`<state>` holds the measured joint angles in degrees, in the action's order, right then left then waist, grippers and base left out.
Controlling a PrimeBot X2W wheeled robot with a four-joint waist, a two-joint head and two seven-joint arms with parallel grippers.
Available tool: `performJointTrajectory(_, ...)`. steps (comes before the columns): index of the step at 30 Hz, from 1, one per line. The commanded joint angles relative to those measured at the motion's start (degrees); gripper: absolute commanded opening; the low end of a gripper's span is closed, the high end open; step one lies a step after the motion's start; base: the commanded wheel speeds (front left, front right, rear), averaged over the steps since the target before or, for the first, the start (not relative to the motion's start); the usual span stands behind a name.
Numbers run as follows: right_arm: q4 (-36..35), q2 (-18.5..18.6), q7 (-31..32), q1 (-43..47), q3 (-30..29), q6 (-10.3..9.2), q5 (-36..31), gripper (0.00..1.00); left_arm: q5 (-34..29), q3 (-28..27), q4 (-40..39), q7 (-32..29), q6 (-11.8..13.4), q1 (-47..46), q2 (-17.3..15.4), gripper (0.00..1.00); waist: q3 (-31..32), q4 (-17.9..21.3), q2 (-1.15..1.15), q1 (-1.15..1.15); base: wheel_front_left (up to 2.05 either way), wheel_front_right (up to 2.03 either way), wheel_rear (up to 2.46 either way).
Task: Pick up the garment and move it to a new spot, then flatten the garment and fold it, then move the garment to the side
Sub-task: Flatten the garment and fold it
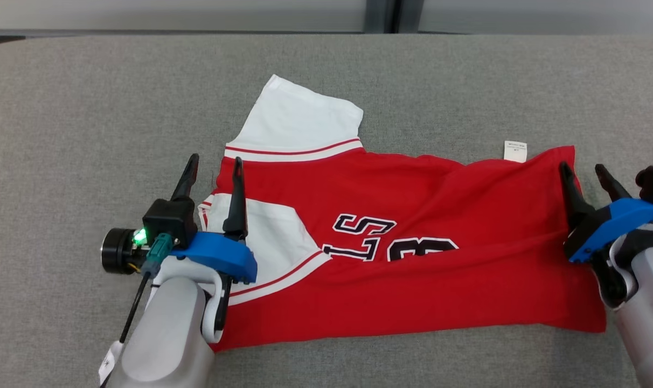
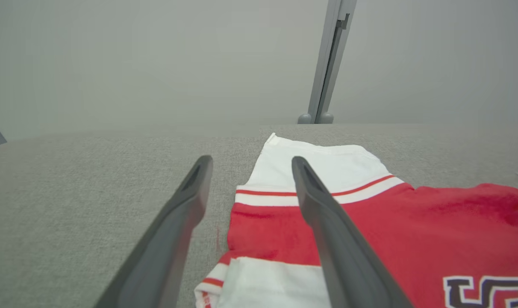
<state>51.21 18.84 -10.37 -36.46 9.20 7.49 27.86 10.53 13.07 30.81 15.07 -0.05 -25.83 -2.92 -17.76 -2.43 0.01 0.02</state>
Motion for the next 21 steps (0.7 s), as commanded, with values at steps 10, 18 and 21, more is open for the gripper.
performJointTrajectory(10, 7.5, 1.3, 1.9, -9.8, 5.5, 0.02, 0.3, 1.00, -0.1, 1.5, 7.4, 0.1, -1.6, -9.4, 0.0, 1.00, -5.5, -0.6, -0.01, -0.02, 0.00, 0.00, 0.00)
performJointTrajectory(18, 7.0, 1.5, 0.5, -11.9, 11.1, 0.01, 4.6, 0.00, 0.0, 1.1, 13.7, -0.6, -4.2, -19.4, -2.3, 1.00, -7.4, 0.6, -0.01, -0.02, 0.00, 0.00, 0.00)
performJointTrajectory(21, 6.4, 1.6, -0.5, -12.5, 12.9, 0.01, 6.1, 0.00, 0.4, 1.4, 16.5, -2.3, -5.1, -22.9, -3.3, 1.00, -7.8, 1.7, -0.01, -0.02, 0.00, 0.00, 0.00)
